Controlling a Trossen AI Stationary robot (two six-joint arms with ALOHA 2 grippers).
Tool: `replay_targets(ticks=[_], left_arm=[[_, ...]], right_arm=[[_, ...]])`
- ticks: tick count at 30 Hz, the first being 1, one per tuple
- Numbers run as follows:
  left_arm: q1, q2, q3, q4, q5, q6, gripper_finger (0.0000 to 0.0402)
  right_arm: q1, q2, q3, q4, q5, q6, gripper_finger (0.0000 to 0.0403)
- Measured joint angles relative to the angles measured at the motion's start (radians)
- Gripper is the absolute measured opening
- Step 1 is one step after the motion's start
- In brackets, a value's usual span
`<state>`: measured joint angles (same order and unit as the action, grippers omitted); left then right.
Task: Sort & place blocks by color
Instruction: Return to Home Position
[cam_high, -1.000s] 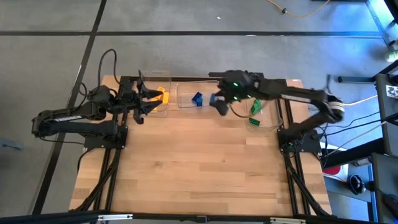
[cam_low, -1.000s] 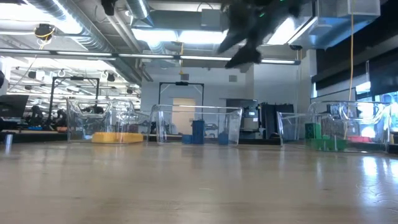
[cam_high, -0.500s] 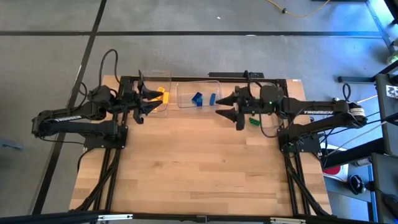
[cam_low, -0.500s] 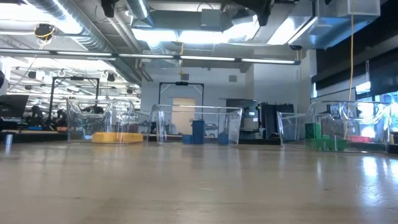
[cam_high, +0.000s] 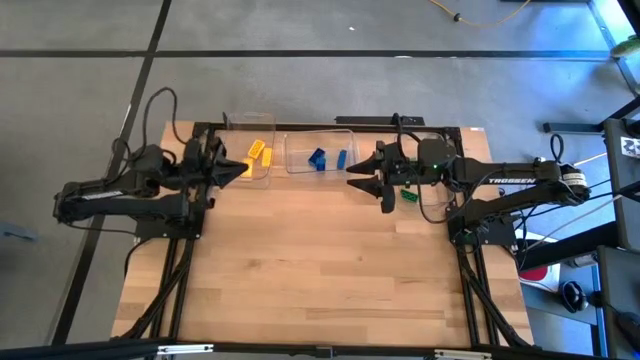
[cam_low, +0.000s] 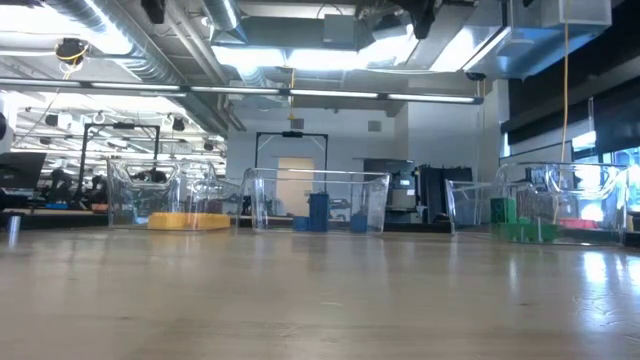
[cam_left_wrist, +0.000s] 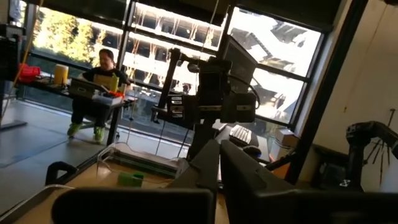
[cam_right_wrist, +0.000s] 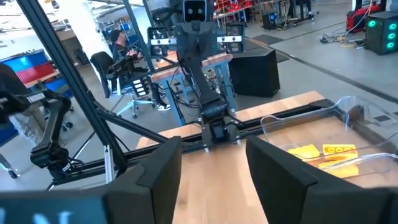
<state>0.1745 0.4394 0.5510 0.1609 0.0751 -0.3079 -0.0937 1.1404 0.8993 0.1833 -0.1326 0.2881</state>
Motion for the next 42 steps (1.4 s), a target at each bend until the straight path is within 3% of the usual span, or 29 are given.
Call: replay_targets(ticks=[7, 14, 21, 28, 35, 42], left_arm=[[-0.048, -0.160, -0.190, 0.017, -0.097, -0.030, 0.0001], [-0.163, -0.262, -0.312, 0.059, -0.146, -0.082, 0.0000], [-0.258, -0.404, -0.424, 0.067, -0.220, -0.015, 0.0000], [-0.247, -0.438, -0.542, 0.080, -0.190, -0.031, 0.0000], [-0.206, -0.437, -0.544, -0.121, -0.089, -0.048, 0.0000], [-0.203, -0.419, -0.543, -0.145, -0.075, -0.040, 0.0005]], right_arm=[[0.000, 0.000, 0.000, 0.000, 0.000, 0.025, 0.0183], [0.000, 0.000, 0.000, 0.004, 0.000, 0.025, 0.0183], [0.000, 0.000, 0.000, 0.019, 0.000, 0.029, 0.0183], [0.000, 0.000, 0.000, 0.034, 0.000, 0.110, 0.0183], [0.000, 0.001, 0.000, 0.037, 0.000, 0.181, 0.0183], [-0.010, 0.001, 0.000, 0.025, -0.003, 0.339, 0.0183]])
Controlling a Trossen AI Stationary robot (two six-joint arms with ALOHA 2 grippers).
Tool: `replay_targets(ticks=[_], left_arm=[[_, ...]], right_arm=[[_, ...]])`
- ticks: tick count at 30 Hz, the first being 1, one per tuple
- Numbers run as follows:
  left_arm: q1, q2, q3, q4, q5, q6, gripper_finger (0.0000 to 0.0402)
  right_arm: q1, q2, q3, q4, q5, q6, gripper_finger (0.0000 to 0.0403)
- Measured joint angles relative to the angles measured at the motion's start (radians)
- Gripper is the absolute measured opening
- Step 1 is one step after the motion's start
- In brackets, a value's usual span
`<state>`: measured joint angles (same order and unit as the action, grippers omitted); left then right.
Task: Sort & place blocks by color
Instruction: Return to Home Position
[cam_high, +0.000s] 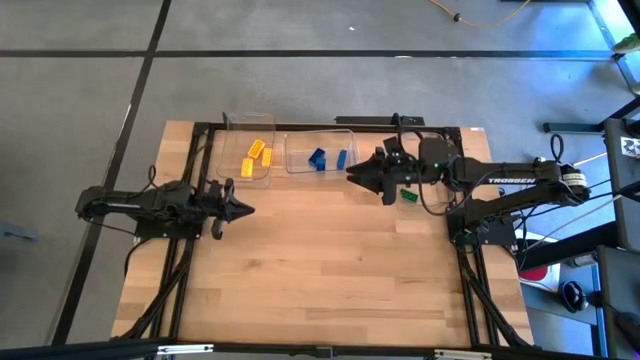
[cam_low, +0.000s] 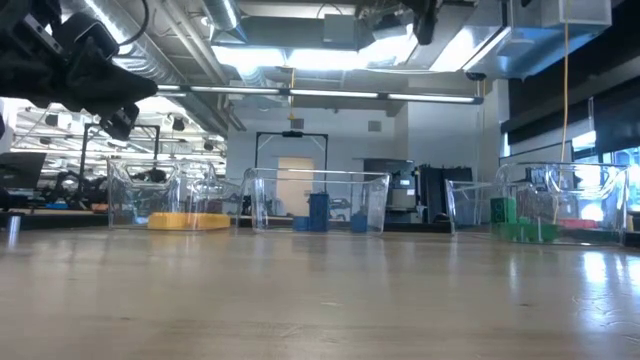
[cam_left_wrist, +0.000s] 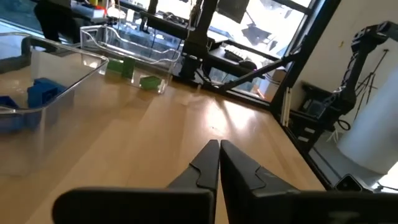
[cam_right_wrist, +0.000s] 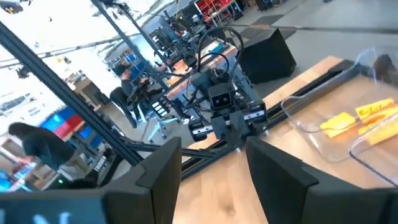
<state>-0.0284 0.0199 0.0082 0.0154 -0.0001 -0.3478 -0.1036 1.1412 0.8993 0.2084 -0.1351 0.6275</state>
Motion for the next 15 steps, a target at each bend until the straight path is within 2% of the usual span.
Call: replay_targets(ticks=[3, 6, 9, 12, 15], left_arm=[[0.000, -0.001, 0.000, 0.000, 0.000, 0.000, 0.0011], [0.000, -0.001, 0.000, 0.000, 0.001, 0.000, 0.0016], [0.000, -0.001, 0.000, 0.000, 0.001, 0.000, 0.0019], [0.000, -0.001, 0.000, -0.001, 0.001, 0.000, 0.0018], [0.000, -0.001, 0.000, -0.001, 0.001, 0.000, 0.0013]], right_arm=[[-0.006, 0.000, 0.000, -0.019, -0.051, -0.006, 0.0182], [-0.005, -0.001, 0.000, -0.080, -0.089, -0.093, 0.0159], [-0.006, -0.028, -0.028, -0.148, -0.119, -0.182, 0.0105], [-0.006, -0.104, -0.129, -0.142, -0.191, -0.213, 0.0029], [-0.005, -0.231, -0.290, -0.050, -0.245, -0.184, 0.0011]])
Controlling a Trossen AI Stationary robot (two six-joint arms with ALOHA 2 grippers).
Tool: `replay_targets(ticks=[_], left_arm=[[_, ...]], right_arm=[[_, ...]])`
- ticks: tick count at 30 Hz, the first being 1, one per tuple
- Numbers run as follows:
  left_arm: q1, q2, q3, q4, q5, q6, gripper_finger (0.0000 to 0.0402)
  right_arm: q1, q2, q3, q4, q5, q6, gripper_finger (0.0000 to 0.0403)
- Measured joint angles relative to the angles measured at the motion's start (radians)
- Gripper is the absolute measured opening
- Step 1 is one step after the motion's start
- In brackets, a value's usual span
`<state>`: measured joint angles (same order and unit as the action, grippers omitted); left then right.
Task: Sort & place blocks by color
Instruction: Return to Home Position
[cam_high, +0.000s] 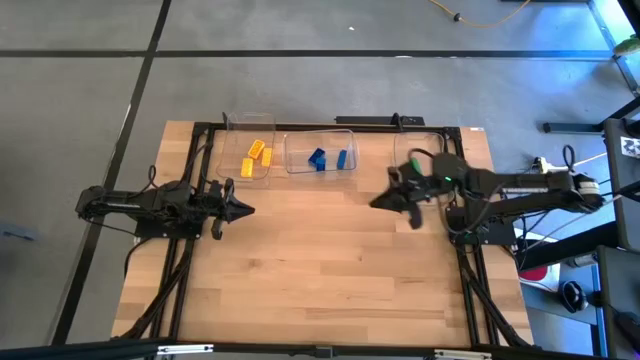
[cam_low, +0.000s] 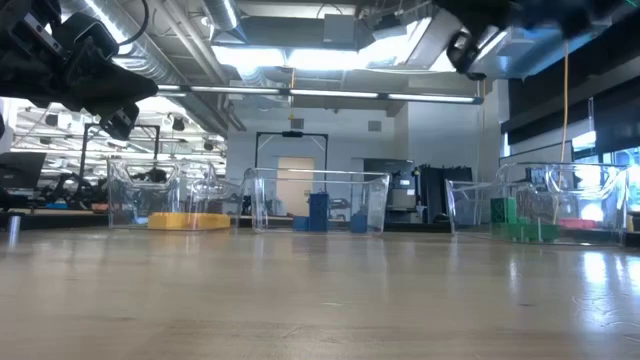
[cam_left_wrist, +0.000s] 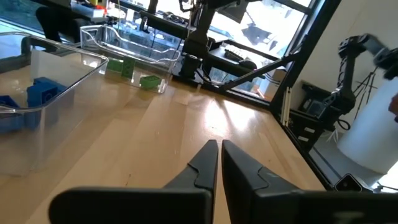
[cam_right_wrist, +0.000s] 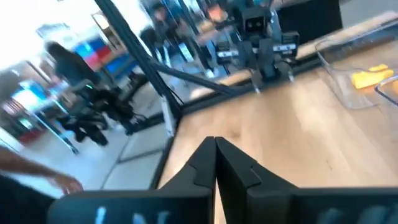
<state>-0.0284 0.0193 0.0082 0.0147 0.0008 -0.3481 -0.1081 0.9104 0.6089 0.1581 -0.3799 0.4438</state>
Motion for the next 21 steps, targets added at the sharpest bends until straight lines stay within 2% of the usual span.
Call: replay_targets(ticks=[4, 8, 11, 16, 21], left_arm=[[0.000, 0.000, 0.000, 0.000, 0.000, 0.000, 0.0007], [0.000, 0.000, 0.000, 0.000, 0.000, 0.000, 0.0002], [0.000, 0.000, 0.000, 0.000, 0.001, 0.000, 0.0001], [0.000, 0.000, 0.000, 0.000, 0.001, 0.000, 0.0010], [0.000, 0.000, 0.000, 0.000, 0.001, 0.000, 0.0019]], right_arm=[[0.015, -0.195, -0.217, 0.178, -0.018, 0.079, 0.0004], [0.047, -0.393, -0.345, 0.196, -0.035, 0.100, 0.0002], [0.086, -0.506, -0.397, 0.195, 0.046, 0.097, 0.0002], [0.173, -0.587, -0.455, 0.198, 0.223, -0.007, 0.0001], [0.237, -0.589, -0.547, 0.247, 0.265, -0.061, 0.0001]])
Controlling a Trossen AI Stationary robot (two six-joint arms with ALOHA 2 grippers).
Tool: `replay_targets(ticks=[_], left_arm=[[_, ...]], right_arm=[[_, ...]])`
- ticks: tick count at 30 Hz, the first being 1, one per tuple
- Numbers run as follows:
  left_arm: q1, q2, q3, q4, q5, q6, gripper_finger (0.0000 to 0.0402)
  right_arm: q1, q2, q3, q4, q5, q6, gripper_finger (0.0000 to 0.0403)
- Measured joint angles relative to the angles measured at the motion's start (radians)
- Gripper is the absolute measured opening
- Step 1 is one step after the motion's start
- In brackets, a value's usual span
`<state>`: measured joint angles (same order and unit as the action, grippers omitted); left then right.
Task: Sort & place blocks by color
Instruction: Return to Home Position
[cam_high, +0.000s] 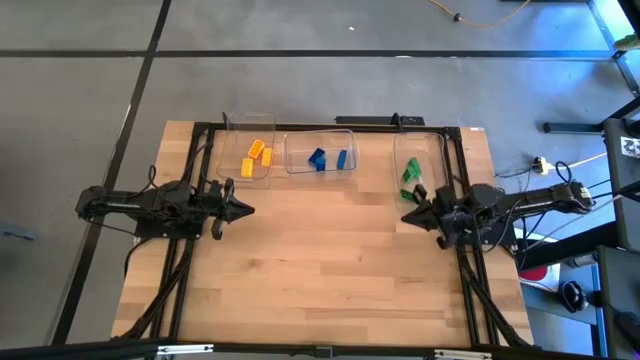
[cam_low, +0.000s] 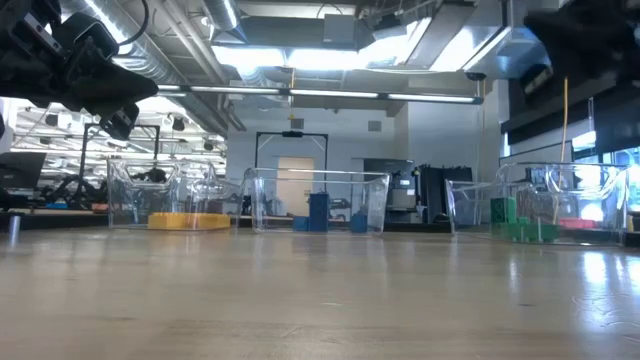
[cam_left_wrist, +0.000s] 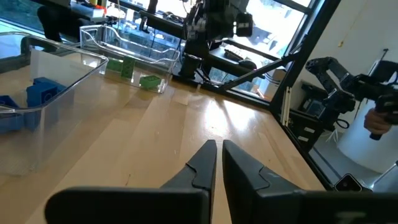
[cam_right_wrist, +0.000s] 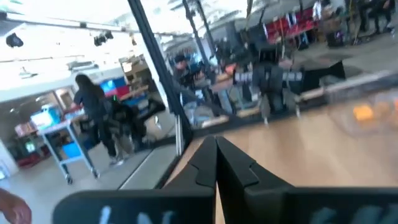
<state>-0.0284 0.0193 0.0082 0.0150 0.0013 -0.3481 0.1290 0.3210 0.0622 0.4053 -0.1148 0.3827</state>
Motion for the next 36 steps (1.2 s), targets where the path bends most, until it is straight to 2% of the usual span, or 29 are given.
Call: replay_targets(ticks=[2, 7, 15, 24, 36], left_arm=[[0.000, 0.000, 0.000, 0.000, 0.000, 0.000, 0.0021], [0.000, 0.000, 0.000, 0.000, 0.000, 0.000, 0.0020], [0.000, 0.000, 0.000, 0.000, 0.000, 0.000, 0.0009], [0.000, 0.000, 0.000, 0.000, 0.000, 0.000, 0.0003], [0.000, 0.000, 0.000, 0.000, -0.009, 0.000, 0.0020]], right_arm=[[0.004, -0.013, -0.053, 0.025, 0.001, 0.009, 0.0001], [-0.007, -0.081, -0.051, -0.065, -0.034, -0.049, 0.0000], [-0.040, -0.253, -0.050, -0.368, -0.086, -0.132, 0.0000], [-0.040, -0.250, -0.048, -0.371, -0.089, -0.155, 0.0015], [-0.040, -0.250, -0.048, -0.370, -0.089, -0.154, 0.0014]])
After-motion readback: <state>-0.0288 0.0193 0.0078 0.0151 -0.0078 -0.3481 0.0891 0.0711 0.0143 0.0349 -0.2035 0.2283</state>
